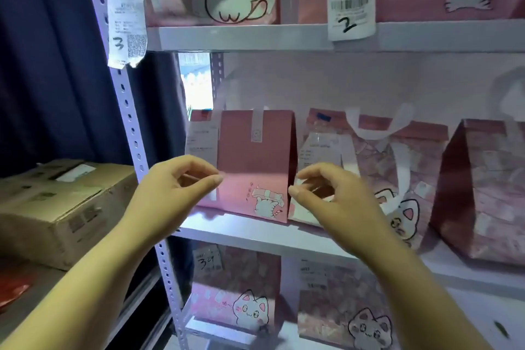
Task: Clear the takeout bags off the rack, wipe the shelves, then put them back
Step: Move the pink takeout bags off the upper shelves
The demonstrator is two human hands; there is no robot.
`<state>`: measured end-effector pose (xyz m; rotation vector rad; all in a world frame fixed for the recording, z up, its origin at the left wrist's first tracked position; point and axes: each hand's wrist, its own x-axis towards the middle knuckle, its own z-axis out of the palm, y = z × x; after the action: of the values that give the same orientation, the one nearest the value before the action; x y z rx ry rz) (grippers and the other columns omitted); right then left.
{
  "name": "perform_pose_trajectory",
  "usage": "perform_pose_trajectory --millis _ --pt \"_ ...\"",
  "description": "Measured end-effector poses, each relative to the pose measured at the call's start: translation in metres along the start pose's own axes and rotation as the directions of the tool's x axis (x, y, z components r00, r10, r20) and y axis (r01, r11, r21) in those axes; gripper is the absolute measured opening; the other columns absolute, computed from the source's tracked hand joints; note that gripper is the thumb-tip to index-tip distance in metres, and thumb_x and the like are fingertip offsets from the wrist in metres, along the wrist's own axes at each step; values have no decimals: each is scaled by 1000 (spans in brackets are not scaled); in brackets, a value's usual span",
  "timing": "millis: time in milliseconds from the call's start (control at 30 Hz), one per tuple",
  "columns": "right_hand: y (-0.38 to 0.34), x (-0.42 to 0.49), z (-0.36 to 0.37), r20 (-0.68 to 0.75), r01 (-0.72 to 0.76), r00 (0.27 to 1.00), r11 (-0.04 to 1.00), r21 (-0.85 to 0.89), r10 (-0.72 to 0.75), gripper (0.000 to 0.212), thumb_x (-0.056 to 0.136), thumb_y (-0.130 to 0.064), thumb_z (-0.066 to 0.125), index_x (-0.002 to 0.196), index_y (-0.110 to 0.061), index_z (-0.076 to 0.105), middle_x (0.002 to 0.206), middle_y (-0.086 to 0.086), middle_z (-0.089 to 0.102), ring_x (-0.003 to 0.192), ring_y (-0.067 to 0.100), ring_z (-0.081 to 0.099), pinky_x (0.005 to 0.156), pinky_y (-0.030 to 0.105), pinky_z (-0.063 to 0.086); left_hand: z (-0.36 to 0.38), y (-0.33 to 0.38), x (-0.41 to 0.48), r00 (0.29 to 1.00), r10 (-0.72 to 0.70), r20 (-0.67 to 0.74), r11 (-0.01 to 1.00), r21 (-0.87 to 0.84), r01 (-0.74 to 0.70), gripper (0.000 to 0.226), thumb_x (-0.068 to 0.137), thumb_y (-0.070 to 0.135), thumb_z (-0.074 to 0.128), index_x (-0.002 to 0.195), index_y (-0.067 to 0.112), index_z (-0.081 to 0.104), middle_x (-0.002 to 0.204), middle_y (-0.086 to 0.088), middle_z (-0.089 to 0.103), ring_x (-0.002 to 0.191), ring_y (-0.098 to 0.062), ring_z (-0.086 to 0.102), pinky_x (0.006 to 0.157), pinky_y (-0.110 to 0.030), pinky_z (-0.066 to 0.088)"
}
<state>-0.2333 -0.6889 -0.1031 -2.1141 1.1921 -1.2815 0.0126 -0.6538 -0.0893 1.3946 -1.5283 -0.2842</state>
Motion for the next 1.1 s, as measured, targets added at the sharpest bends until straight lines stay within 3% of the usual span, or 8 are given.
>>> perform_pose_trajectory --millis 167,267,367,500,667,833,933,1100 --pt "30 16 48 -40 -86 995 996 -7 86 36 82 -40 65 116 -36 54 105 -20 56 85 -3 56 68 16 43 -1 -62 18 988 -122 -98 989 -97 113 12 83 19 67 89 30 69 86 11 72 81 -9 67 63 -18 53" --pt "39 28 62 -98 -90 992 993 -77 83 52 84 -36 64 132 -32 45 124 -16 46 95 1 53 79 25 45 5 -90 31 977 -179 -112 976 -143 163 23 88 15 60 97 36 63 98 18 68 94 -5 64 82 -31 54" --pt "43 37 73 -126 -79 990 988 -131 62 62 84 -32 63 140 -27 38 134 -13 40 95 -2 52 79 29 48 14 -114 42 975 -201 -94 975 -115 190 34 92 15 53 114 40 53 121 19 57 108 4 53 99 -33 43" --pt "41 44 81 -133 -127 986 971 -204 101 71 86 -30 63 146 -26 25 145 -11 29 93 0 53 84 35 51 25 -133 52 966 -253 -59 965 -85 248 54 95 19 49 144 27 29 149 12 31 118 7 33 96 -19 28" --pt "37 49 91 -134 -218 973 932 -290 186 79 88 -32 61 149 -23 12 154 -1 17 113 18 51 98 45 44 28 -149 67 957 -290 1 951 -110 288 63 95 19 46 148 30 13 153 16 15 137 -8 25 114 -36 24" --pt "32 50 100 -126 -305 952 905 -297 279 84 86 -37 62 150 -24 8 146 6 34 125 28 44 100 49 42 27 -151 76 961 -265 86 943 -186 276 56 92 8 44 119 54 30 88 64 36 84 41 32 72 0 31" --pt "29 51 103 -144 -333 941 906 -261 305 85 84 -41 62 149 -25 10 148 2 33 103 12 55 91 40 47 24 -151 77 958 -254 134 928 -244 281 65 90 3 45 93 68 43 84 59 46 84 37 40 62 9 33" --pt "31 52 103 -197 -410 904 898 -157 379 85 81 -42 65 148 -26 15 121 8 56 86 5 57 82 35 48 24 -159 76 968 -210 137 893 -375 247 48 90 -1 47 119 36 53 105 33 61 95 27 48 67 7 36"
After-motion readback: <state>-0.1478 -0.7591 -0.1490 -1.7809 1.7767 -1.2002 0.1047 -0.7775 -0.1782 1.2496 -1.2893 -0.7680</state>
